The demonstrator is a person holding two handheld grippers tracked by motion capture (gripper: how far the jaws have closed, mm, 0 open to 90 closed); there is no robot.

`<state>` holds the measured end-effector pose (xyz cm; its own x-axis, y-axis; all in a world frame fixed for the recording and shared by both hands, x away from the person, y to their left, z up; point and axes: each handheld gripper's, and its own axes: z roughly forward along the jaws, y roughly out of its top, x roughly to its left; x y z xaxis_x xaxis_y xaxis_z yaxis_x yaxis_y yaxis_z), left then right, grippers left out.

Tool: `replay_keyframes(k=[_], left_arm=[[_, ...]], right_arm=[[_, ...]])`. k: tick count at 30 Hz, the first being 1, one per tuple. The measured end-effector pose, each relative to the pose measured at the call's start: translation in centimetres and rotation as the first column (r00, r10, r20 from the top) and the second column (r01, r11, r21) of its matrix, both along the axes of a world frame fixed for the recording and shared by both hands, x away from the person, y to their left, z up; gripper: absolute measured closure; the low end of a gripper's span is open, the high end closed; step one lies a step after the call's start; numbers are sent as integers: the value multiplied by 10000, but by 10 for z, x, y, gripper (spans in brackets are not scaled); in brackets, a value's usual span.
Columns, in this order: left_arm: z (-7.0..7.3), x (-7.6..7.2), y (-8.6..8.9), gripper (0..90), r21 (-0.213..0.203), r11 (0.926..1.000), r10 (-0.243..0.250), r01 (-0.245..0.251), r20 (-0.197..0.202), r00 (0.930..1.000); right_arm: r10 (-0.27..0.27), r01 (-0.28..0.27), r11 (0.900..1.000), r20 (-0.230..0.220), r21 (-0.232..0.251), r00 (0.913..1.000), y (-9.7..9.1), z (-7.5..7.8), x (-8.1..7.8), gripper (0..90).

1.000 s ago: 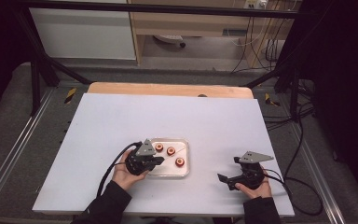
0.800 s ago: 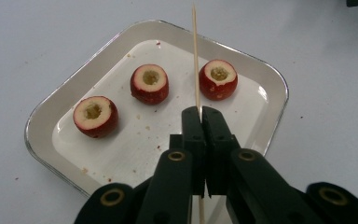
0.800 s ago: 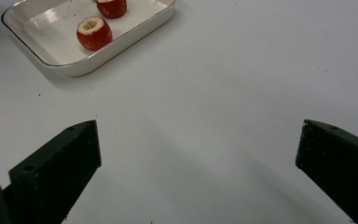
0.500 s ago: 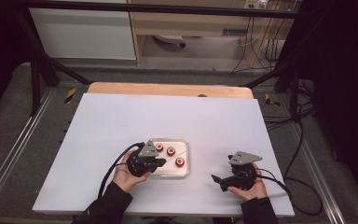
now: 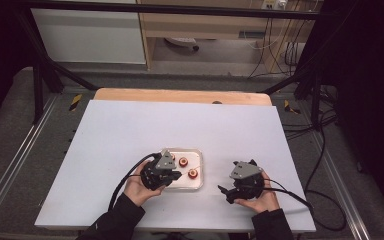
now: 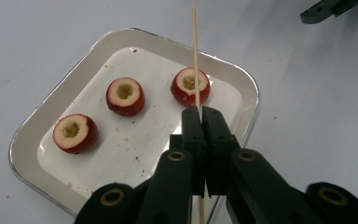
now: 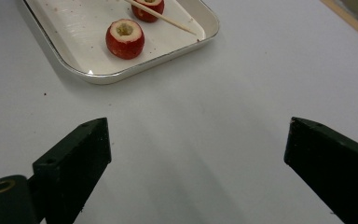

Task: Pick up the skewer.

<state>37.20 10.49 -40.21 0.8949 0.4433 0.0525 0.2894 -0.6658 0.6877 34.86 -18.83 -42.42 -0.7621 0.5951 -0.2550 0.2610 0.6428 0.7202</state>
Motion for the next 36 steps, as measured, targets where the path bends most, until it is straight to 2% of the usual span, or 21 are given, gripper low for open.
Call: replay_keyframes(k=[3,7,12,18,23,26,30,32,33,35,36], left_arm=[[3,-1,-5,885,139,9998,-109,109,25,9999],[6,-2,-14,885,282,9993,-230,229,31,9997],[10,-2,-26,885,651,9969,-440,438,28,9990],[12,-4,-43,885,869,9937,-703,700,-3,9975],[11,-5,-58,885,1046,9900,-943,941,-34,9955],[9,-5,-65,885,1091,9887,-1025,1032,-115,9947],[8,-6,-74,885,1189,9862,-1137,1150,-179,9934],[8,-7,-76,885,1228,9850,-1196,1212,-206,9926],[8,-7,-78,885,1214,9848,-1223,1240,-213,9923],[9,-7,-82,885,1277,9824,-1340,1360,-241,9907],[10,-7,-84,885,1299,9811,-1411,1432,-250,9897]], right_arm=[[341,-324,9982,347,-497,9988,6,3,-1,100],[716,-651,9934,673,-946,9952,12,7,-5,126],[1065,-922,9856,963,-1418,9896,17,9,-9,170],[1762,-1438,9653,1374,-2179,9747,23,9,-11,256],[2338,-1835,9485,1799,-2583,9555,24,7,-11,337],[2731,-2071,9306,1959,-3017,9418,24,5,-12,391],[3411,-2453,8951,2177,-3722,9145,24,2,-13,468],[3467,-2467,8914,2214,-3801,9115,24,1,-14,489],[3826,-2696,8696,2194,-4136,8975,25,0,-14,528],[3940,-2748,8581,2130,-4338,8941,25,-1,-15,558],[4116,-2859,8461,2107,-4498,8867,25,-2,-15,570]])
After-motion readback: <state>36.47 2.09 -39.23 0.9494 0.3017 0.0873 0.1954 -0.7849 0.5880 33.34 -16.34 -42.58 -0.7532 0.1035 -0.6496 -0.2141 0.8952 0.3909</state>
